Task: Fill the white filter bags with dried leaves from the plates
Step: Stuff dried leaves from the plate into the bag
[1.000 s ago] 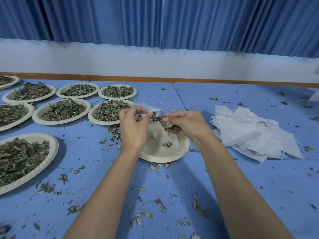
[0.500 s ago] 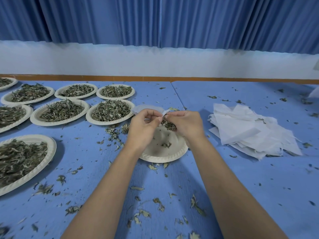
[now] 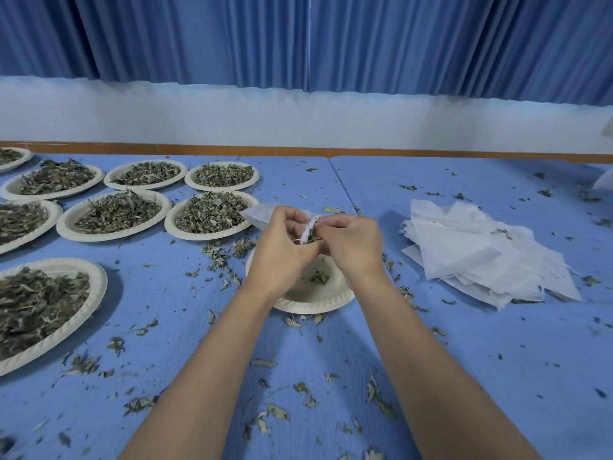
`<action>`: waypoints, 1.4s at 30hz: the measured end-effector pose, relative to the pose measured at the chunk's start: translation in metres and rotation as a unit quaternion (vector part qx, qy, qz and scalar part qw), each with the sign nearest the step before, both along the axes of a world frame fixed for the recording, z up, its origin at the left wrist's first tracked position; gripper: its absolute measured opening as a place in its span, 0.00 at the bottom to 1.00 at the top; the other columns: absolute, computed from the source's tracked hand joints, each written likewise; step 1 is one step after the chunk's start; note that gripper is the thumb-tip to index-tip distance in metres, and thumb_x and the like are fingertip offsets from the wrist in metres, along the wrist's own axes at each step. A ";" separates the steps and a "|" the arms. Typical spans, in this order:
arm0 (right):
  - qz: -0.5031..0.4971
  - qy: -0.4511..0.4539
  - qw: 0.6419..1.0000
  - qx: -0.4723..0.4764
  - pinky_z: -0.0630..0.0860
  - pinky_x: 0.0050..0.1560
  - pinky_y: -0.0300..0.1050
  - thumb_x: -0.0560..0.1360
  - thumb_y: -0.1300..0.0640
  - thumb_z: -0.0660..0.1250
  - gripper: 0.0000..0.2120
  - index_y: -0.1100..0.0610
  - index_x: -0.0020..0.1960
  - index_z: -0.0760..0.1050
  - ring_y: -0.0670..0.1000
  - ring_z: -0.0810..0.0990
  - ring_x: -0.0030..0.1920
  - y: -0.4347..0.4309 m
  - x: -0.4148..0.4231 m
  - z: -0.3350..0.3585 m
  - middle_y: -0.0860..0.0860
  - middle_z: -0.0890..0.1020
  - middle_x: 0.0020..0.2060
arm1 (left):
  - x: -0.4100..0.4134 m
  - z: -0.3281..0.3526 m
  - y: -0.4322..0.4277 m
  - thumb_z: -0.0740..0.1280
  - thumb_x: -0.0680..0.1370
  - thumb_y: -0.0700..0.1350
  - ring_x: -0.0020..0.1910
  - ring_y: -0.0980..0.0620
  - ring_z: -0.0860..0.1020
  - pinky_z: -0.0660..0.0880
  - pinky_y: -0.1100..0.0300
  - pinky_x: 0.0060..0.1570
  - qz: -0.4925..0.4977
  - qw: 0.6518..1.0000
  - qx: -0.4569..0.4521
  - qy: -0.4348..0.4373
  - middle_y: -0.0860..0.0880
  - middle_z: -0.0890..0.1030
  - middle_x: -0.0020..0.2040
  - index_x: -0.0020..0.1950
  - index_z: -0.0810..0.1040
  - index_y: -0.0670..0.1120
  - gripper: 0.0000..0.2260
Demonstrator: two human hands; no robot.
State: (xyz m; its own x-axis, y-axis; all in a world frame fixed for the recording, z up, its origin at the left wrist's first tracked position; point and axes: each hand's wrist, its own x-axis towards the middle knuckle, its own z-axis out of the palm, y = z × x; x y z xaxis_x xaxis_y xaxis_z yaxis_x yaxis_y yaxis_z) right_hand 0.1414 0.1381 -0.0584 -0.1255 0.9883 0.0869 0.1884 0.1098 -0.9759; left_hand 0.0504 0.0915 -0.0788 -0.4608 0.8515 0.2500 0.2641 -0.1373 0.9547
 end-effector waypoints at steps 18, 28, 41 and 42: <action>0.051 -0.002 0.997 -0.053 0.72 0.56 0.67 0.71 0.60 0.59 0.13 0.71 0.48 0.73 0.60 0.76 0.42 -0.015 -0.010 0.025 0.61 0.78 0.38 | -0.006 0.004 -0.002 0.76 0.67 0.41 0.25 0.62 0.69 0.66 0.72 0.26 0.080 0.997 -0.012 0.019 0.53 0.73 0.32 0.42 0.73 0.52 0.14; 0.069 0.161 0.971 -0.161 0.79 0.54 0.52 0.73 0.71 0.56 0.09 0.67 0.51 0.72 0.59 0.78 0.50 -0.013 -0.004 0.019 0.61 0.75 0.42 | -0.006 0.006 -0.006 0.71 0.70 0.36 0.23 0.63 0.69 0.64 0.73 0.25 0.102 0.994 0.018 0.039 0.54 0.72 0.28 0.38 0.75 0.50 0.10; 0.049 -0.091 0.983 0.150 0.76 0.45 0.38 0.76 0.58 0.66 0.06 0.55 0.47 0.82 0.46 0.80 0.41 -0.004 0.001 0.000 0.48 0.84 0.41 | -0.012 0.012 -0.009 0.74 0.69 0.38 0.33 0.53 0.74 0.72 0.59 0.37 0.067 0.998 0.019 -0.007 0.48 0.75 0.32 0.37 0.75 0.50 0.11; 0.042 -0.129 0.974 0.181 0.75 0.45 0.38 0.76 0.57 0.65 0.06 0.54 0.47 0.81 0.45 0.80 0.42 -0.006 0.000 0.000 0.48 0.84 0.42 | -0.012 0.012 -0.008 0.74 0.69 0.37 0.32 0.55 0.74 0.72 0.61 0.36 0.086 0.996 0.021 -0.010 0.49 0.74 0.32 0.37 0.74 0.50 0.11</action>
State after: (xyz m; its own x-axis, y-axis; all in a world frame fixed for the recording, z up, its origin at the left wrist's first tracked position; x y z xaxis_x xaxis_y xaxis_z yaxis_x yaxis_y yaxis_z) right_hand 0.1418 0.1325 -0.0583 -0.2684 0.8842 0.3823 0.3983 0.4632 -0.7917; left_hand 0.0382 0.0833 -0.0665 -0.6039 0.7485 0.2741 0.2691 -0.1322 0.9540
